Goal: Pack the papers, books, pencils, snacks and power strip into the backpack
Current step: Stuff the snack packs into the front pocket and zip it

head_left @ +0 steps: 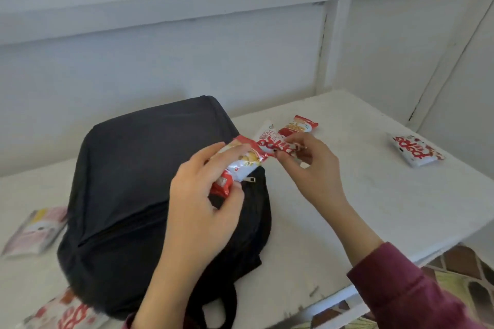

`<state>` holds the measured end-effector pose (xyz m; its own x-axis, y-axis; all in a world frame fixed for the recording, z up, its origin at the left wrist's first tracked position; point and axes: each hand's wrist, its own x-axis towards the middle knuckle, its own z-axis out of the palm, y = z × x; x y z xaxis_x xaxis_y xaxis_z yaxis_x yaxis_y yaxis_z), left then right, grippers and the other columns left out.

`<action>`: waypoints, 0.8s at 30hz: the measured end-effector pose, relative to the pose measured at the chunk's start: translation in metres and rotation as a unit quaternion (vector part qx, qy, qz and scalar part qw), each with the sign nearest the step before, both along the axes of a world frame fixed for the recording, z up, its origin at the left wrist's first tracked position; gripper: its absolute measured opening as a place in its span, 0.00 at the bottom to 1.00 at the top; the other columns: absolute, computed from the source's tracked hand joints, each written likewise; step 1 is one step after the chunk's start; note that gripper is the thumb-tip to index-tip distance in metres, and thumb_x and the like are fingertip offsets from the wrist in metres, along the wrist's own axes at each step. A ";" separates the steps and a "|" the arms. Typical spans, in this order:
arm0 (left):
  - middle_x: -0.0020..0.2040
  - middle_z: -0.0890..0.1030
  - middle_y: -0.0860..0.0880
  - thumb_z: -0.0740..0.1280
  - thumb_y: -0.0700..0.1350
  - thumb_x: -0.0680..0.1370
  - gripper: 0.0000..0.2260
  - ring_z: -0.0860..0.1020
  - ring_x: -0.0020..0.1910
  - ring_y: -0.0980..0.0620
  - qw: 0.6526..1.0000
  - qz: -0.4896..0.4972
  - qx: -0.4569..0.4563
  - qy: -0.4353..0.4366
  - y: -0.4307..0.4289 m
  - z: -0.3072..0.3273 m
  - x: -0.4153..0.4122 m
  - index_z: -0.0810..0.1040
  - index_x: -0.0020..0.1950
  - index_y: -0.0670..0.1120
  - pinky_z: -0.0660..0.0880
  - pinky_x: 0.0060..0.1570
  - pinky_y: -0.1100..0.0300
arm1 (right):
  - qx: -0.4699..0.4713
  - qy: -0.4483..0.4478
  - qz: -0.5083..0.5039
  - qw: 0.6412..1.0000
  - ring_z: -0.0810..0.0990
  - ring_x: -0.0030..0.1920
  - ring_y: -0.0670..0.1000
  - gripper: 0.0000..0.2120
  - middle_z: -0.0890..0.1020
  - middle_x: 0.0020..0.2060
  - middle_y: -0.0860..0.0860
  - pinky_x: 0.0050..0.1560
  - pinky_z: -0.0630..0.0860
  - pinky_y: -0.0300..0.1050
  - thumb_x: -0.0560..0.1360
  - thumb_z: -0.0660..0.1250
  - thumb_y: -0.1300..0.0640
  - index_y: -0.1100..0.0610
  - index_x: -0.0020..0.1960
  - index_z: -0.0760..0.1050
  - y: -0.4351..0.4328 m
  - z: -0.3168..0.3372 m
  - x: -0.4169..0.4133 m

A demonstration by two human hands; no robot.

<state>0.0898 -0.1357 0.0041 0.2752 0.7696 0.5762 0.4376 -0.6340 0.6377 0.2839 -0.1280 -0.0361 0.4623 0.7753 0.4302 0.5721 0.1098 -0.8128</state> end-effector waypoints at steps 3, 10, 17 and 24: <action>0.58 0.73 0.63 0.66 0.40 0.71 0.21 0.71 0.60 0.60 0.997 0.073 -0.010 -0.003 0.023 0.004 -0.041 0.74 0.59 0.61 0.70 0.61 0.52 | 0.012 -0.001 0.067 0.998 0.78 0.48 0.42 0.09 0.78 0.45 0.39 0.49 0.74 0.32 0.71 0.71 0.52 0.46 0.50 0.74 0.015 0.014 -0.030; 0.59 0.78 0.57 0.65 0.39 0.71 0.21 0.73 0.61 0.55 0.989 0.116 -0.047 0.083 0.093 -0.004 -0.112 0.77 0.59 0.58 0.70 0.62 0.46 | -0.017 -0.077 0.154 0.985 0.76 0.52 0.43 0.11 0.79 0.53 0.45 0.48 0.70 0.28 0.75 0.67 0.51 0.51 0.56 0.75 0.055 0.027 -0.082; 0.76 0.55 0.48 0.68 0.37 0.73 0.28 0.50 0.75 0.46 0.975 0.163 -0.068 0.136 0.094 -0.005 -0.120 0.67 0.64 0.63 0.48 0.73 0.47 | -0.062 -0.184 0.133 0.972 0.72 0.56 0.49 0.13 0.80 0.56 0.47 0.49 0.66 0.37 0.76 0.65 0.48 0.49 0.59 0.74 0.072 0.024 -0.096; 0.75 0.52 0.61 0.66 0.70 0.60 0.20 0.41 0.74 0.62 0.981 0.026 -0.079 0.177 0.064 -0.013 -0.127 0.77 0.50 0.71 0.37 0.71 0.54 | -0.052 -0.170 0.135 0.975 0.76 0.54 0.50 0.13 0.80 0.55 0.47 0.49 0.71 0.40 0.75 0.65 0.47 0.49 0.58 0.74 0.066 0.021 -0.092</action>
